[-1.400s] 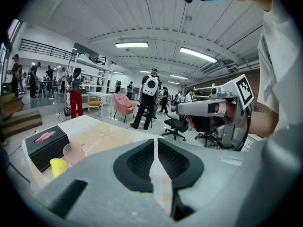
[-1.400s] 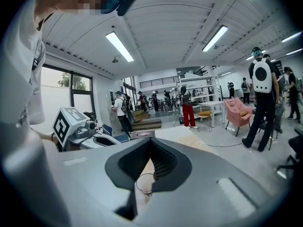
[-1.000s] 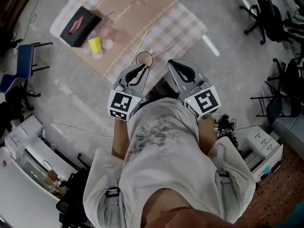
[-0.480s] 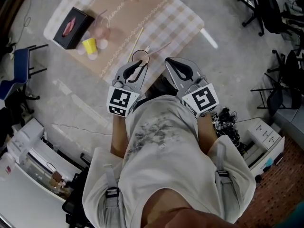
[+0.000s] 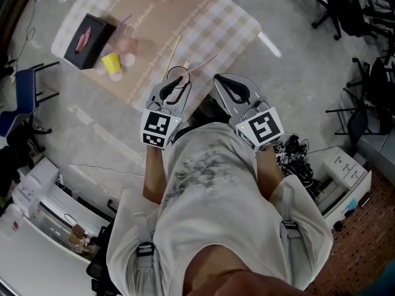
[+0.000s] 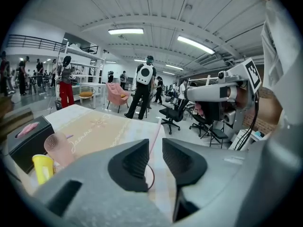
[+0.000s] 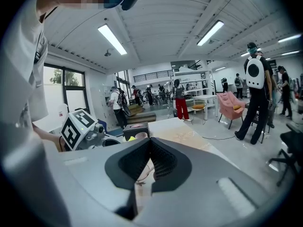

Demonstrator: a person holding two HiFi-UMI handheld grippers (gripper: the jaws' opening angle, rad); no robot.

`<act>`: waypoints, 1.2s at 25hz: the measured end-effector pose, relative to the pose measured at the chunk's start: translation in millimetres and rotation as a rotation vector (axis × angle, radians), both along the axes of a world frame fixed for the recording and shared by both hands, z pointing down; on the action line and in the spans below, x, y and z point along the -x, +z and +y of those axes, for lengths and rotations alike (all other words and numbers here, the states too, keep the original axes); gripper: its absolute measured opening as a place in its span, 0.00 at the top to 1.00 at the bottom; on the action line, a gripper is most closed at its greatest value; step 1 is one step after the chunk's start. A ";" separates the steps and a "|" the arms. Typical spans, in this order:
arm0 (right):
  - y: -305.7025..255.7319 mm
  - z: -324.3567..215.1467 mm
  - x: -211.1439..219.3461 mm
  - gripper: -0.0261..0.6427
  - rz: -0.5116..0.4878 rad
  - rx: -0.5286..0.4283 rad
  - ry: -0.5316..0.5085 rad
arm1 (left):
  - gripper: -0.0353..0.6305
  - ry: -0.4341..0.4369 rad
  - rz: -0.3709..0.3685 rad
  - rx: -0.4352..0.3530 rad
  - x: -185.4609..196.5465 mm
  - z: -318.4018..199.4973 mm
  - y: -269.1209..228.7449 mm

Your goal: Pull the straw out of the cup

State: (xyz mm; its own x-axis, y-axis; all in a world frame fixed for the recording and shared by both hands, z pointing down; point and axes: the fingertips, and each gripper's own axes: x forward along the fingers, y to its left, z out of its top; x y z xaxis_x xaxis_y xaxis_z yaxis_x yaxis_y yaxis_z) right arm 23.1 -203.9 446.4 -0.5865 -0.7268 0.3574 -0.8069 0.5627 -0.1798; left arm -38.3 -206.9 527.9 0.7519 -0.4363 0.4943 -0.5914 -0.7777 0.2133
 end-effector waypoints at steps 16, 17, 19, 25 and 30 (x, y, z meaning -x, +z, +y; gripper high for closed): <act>32.5 -2.6 -15.1 0.94 0.001 0.082 0.019 | 0.77 0.043 -0.063 0.027 -12.1 -12.2 26.4; 33.7 -3.1 -15.8 0.94 0.001 0.085 0.021 | 0.77 0.045 -0.067 0.027 -12.3 -13.5 27.9; 35.6 -4.4 -17.1 0.94 0.000 0.089 0.023 | 0.76 0.051 -0.075 0.029 -13.1 -15.5 31.1; 37.6 -6.4 -19.7 0.94 -0.001 0.095 0.031 | 0.74 0.075 -0.096 0.038 -17.8 -16.6 38.2; 38.6 -9.0 -23.7 0.94 -0.002 0.099 0.041 | 0.74 0.092 -0.109 0.045 -23.0 -18.1 43.9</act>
State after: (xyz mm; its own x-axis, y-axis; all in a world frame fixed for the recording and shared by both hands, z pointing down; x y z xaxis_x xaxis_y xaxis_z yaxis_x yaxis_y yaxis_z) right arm 46.9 -212.9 485.0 -0.5578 -0.7114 0.4275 -0.8284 0.5087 -0.2343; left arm -15.4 -225.1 571.8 0.7284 -0.3439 0.5926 -0.5398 -0.8207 0.1873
